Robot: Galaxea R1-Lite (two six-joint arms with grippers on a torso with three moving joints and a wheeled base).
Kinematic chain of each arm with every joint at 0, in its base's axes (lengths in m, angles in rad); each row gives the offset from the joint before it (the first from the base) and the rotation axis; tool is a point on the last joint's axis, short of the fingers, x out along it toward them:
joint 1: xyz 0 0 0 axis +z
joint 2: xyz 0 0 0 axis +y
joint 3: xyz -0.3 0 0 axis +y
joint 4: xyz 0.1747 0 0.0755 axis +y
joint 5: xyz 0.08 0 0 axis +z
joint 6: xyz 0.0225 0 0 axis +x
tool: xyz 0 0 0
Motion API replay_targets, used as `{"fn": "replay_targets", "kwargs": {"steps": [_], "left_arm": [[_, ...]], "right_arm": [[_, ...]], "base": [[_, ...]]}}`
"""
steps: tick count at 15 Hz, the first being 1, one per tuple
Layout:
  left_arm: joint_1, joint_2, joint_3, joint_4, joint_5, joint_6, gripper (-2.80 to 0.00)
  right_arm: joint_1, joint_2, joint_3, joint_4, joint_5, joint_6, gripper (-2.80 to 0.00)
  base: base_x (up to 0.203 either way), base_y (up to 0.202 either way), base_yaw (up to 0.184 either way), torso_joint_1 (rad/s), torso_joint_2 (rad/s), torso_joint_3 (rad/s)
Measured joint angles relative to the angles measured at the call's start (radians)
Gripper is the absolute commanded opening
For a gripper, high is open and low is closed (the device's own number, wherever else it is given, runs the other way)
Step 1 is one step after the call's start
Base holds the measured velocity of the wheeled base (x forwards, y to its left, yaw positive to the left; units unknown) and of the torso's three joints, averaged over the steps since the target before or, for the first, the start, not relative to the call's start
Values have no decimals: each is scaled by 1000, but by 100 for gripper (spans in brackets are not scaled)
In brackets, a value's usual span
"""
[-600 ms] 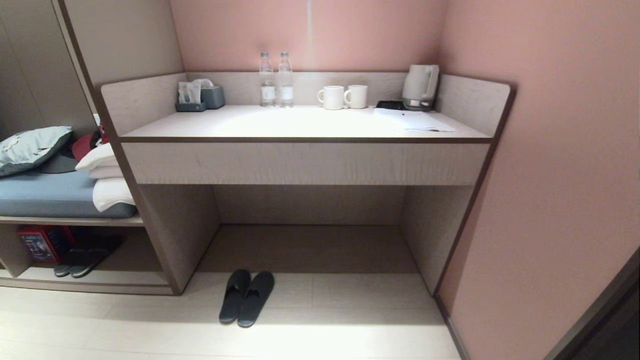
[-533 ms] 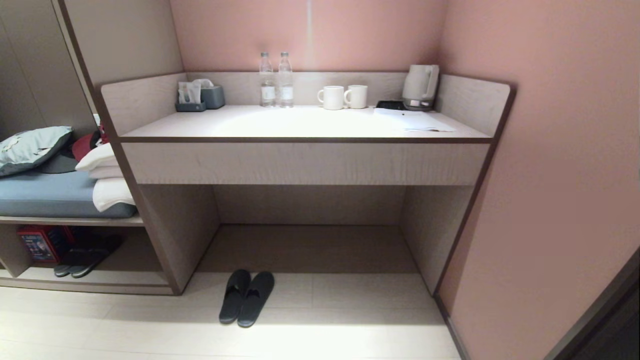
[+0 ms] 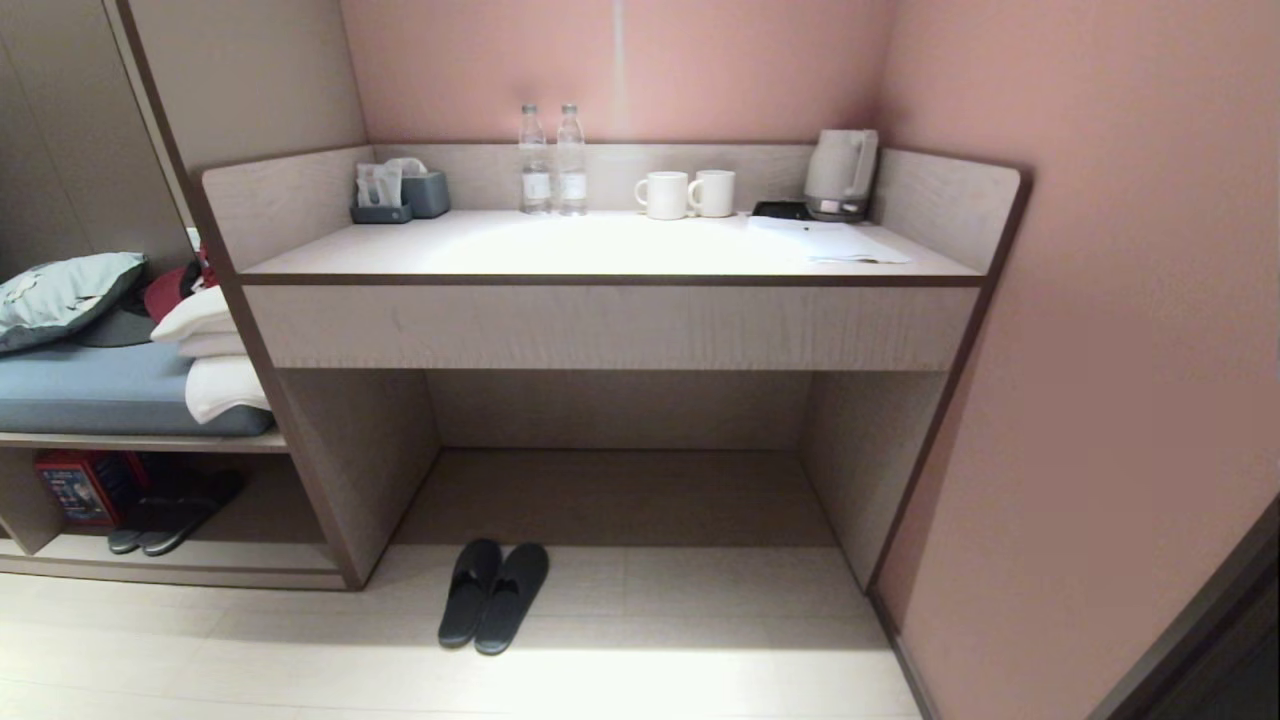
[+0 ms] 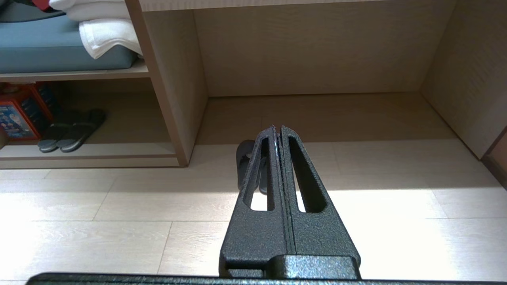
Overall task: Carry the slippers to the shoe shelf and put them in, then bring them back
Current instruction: Pick up the slippers on the floor
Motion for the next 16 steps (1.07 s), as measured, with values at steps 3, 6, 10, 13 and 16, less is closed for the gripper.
{"fn": "replay_targets", "kwargs": {"steps": [3,6,10,13,16], "left_arm": [[0,0,0,-1,0,-1,-280],[-1,0,1,-1,1,-2,-280],[0,0,0,3,3,7,-280],[0,0,-1,5,3,7,-280],[-1,0,-1,5,3,7,-280]], "right_arm": [[0,0,0,0,0,0,-280],[0,0,0,0,0,0,-280],[0,0,0,0,0,0,-280],[0,0,0,0,0,0,-280],[0,0,0,0,0,0,-280]], "base": [[0,0,0,0,0,0],[0,0,0,0,0,0],[0,0,0,1,2,-120],[0,0,0,3,3,-189],[0,0,0,-1,4,-197]]}}
